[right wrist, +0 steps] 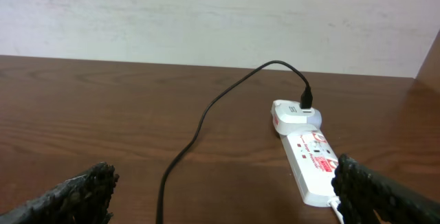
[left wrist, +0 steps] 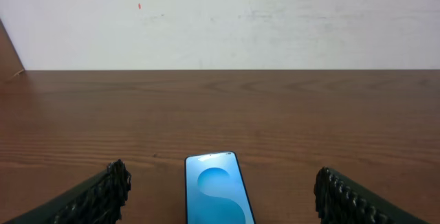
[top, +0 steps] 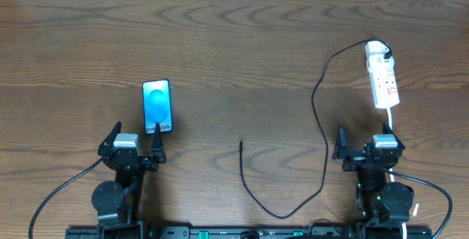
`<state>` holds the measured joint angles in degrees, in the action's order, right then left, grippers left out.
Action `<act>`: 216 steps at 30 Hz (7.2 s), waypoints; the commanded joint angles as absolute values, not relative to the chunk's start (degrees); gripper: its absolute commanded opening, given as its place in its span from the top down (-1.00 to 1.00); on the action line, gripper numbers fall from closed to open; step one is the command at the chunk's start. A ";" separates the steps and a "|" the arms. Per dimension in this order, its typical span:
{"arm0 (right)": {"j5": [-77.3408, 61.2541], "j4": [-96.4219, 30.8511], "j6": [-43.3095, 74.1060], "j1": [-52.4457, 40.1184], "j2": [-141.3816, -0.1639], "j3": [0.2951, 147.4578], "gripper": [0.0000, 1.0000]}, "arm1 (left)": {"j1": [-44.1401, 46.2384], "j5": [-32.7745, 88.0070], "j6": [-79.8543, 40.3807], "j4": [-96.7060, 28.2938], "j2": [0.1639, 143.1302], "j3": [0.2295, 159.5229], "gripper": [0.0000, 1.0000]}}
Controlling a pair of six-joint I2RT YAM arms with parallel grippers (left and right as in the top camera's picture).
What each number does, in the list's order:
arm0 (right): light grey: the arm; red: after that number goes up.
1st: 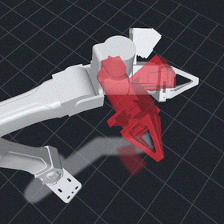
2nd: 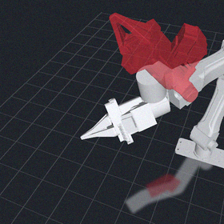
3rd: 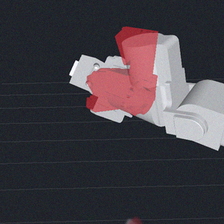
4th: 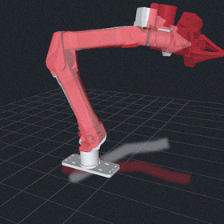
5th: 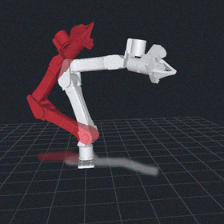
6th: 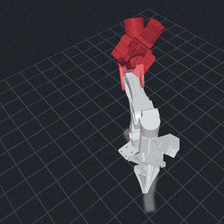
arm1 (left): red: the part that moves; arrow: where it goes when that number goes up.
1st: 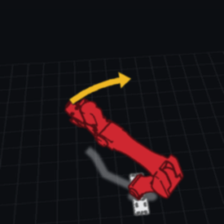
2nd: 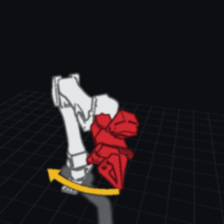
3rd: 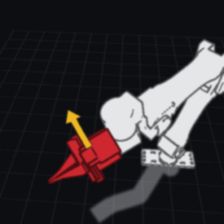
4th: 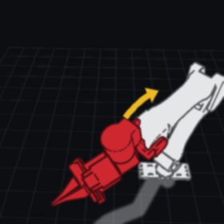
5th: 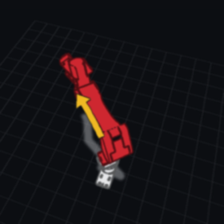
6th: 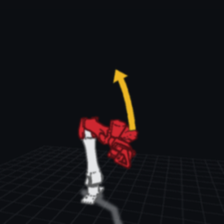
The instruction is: Plug charger to phone and switch on socket
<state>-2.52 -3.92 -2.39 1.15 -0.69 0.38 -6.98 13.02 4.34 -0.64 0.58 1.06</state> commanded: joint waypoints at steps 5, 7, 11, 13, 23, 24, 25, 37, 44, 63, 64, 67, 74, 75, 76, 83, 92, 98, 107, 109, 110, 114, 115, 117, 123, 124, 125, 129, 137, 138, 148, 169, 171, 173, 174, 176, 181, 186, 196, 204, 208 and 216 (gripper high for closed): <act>-1.83 -4.23 -3.29 0.43 -0.32 0.32 -0.99 | -7.20 14.76 4.43 -2.90 0.60 0.25 -0.76; -1.83 -4.21 -3.29 0.43 -0.34 0.32 -0.99 | -7.20 14.76 4.43 -2.90 0.60 0.25 -0.75; -1.83 -4.23 -3.29 0.43 -0.34 0.32 -0.99 | -7.20 14.76 4.43 -2.90 0.60 0.25 -0.75; -1.83 -4.23 -3.29 0.43 -0.32 0.32 -0.98 | -7.20 14.76 4.43 -2.90 0.60 0.25 -0.75; -1.83 -4.23 -3.29 0.43 -0.34 0.32 -0.98 | -7.20 14.76 4.43 -2.90 0.60 0.25 -0.75; -1.83 -4.23 -3.29 0.43 -0.34 0.32 -0.99 | -7.20 14.76 4.43 -2.90 0.60 0.25 -0.75; -1.83 -4.23 -3.29 0.43 -0.34 0.32 -0.99 | -7.20 14.76 4.43 -2.90 0.60 0.25 -0.75; -1.83 -4.21 -3.29 0.43 -0.32 0.32 -0.99 | -7.20 14.76 4.43 -2.90 0.60 0.25 -0.75; -1.83 -4.23 -3.29 0.43 -0.32 0.32 -0.99 | -7.22 14.76 4.43 -2.90 0.60 0.25 -0.76; -1.83 -4.23 -3.31 0.43 -0.32 0.32 -0.98 | -7.20 14.76 4.43 -2.90 0.60 0.25 -0.75; -1.83 -4.23 -3.29 0.43 -0.34 0.32 -0.99 | -7.20 14.76 4.43 -2.90 0.60 0.25 -0.75; -1.83 -4.23 -3.29 0.43 -0.34 0.32 -0.99 | -7.20 14.76 4.43 -2.90 0.60 0.25 -0.75; -1.83 -4.21 -3.31 0.43 -0.32 0.32 -0.99 | -7.20 14.76 4.43 -2.90 0.60 0.25 -0.75; -1.83 -4.21 -3.29 0.43 -0.34 0.32 -0.98 | -7.20 14.76 4.43 -2.90 0.60 0.25 -0.75; -1.83 -4.21 -3.31 0.43 -0.34 0.32 -0.99 | -7.20 14.76 4.43 -2.90 0.60 0.25 -0.75; -1.83 -4.21 -3.31 0.43 -0.34 0.32 -0.99 | -7.20 14.76 4.43 -2.90 0.60 0.25 -0.75; -1.83 -4.23 -3.29 0.43 -0.34 0.32 -0.99 | -7.20 14.76 4.43 -2.90 0.60 0.25 -0.75; -1.83 -4.23 -3.29 0.43 -0.32 0.32 -0.99 | -7.20 14.76 4.43 -2.90 0.60 0.25 -0.75; -1.83 -4.23 -3.31 0.43 -0.32 0.32 -0.99 | -7.20 14.76 4.43 -2.90 0.60 0.25 -0.75; -1.83 -4.23 -3.29 0.43 -0.34 0.32 -0.99 | -7.20 14.76 4.43 -2.90 0.60 0.25 -0.75; -1.83 -4.23 -3.29 0.43 -0.34 0.32 -0.99 | -7.20 14.76 4.43 -2.90 0.60 0.25 -0.75; -1.83 -4.21 -3.29 0.43 -0.34 0.32 -0.99 | -7.20 14.76 4.43 -2.90 0.60 0.25 -0.75; -1.83 -4.23 -3.31 0.43 -0.32 0.32 -0.98 | -7.20 14.76 4.43 -2.90 0.60 0.25 -0.75; -1.83 -4.21 -3.29 0.43 -0.32 0.32 -0.99 | -7.20 14.76 4.43 -2.90 0.60 0.25 -0.75; -1.83 -4.23 -3.29 0.43 -0.34 0.32 -0.99 | -7.20 14.76 4.43 -2.90 0.60 0.25 -0.75; -1.83 -4.23 -3.29 0.43 -0.34 0.32 -0.99 | -7.20 14.76 4.43 -2.90 0.60 0.25 -0.76; -1.83 -4.23 -3.29 0.43 -0.32 0.32 -0.99 | -7.20 14.76 4.43 -2.90 0.60 0.25 -0.75; -1.83 -4.21 -3.29 0.43 -0.34 0.32 -0.99 | -7.20 14.76 4.43 -2.90 0.60 0.25 -0.75; -1.83 -4.23 -3.31 0.43 -0.34 0.32 -0.99 | -7.20 14.76 4.43 -2.90 0.60 0.25 -0.75; -1.83 -4.23 -3.29 0.43 -0.34 0.32 -0.98 | -7.20 14.76 4.43 -2.90 0.60 0.25 -0.75; -1.83 -4.23 -3.29 0.43 -0.34 0.32 -0.99 | -7.22 14.98 4.43 -2.42 0.60 0.25 -0.75; -1.83 -4.21 -3.29 0.43 -0.32 0.32 -0.99 | -7.20 16.32 3.97 -2.96 5.93 6.50 -0.76; -1.83 -4.23 -3.29 0.43 -0.34 0.32 -0.98 | -7.20 16.36 3.99 -2.96 8.88 8.38 -0.76; -1.83 -4.21 -3.31 0.43 -0.34 0.32 -0.99 | -7.20 16.58 3.99 -2.98 12.32 10.50 -0.75; -1.83 -4.23 -3.29 0.43 -0.34 0.32 -0.99 | -7.20 17.02 4.01 -2.96 14.02 11.49 -0.75; -1.83 -4.21 -3.31 0.43 -0.34 0.32 -0.98 | -7.20 17.56 4.01 -2.96 18.17 13.89 -0.75; -1.83 -4.23 -3.29 0.43 -0.34 0.32 -0.99 | -7.20 17.72 3.99 -2.98 28.77 19.66 -0.75; -1.83 -4.23 -3.31 0.36 -0.32 0.32 -0.98 | -7.16 22.55 3.75 -3.60 39.83 26.11 -0.75; -1.83 -4.23 -3.29 -0.10 -0.34 0.32 -0.98 | -7.16 22.52 3.77 -7.90 53.54 33.82 -0.75; -1.83 -4.23 -3.29 -0.08 -0.32 0.32 -0.99 | -7.16 22.50 3.79 -14.15 59.61 40.49 -0.75; -1.83 -4.21 -3.31 -0.10 -0.34 0.32 -0.99 | -7.16 22.46 3.81 -15.99 60.23 42.33 -0.75; -1.83 -4.23 -3.31 -0.10 -0.32 0.32 -0.98 | -7.16 20.58 3.81 -17.91 60.23 43.16 -0.75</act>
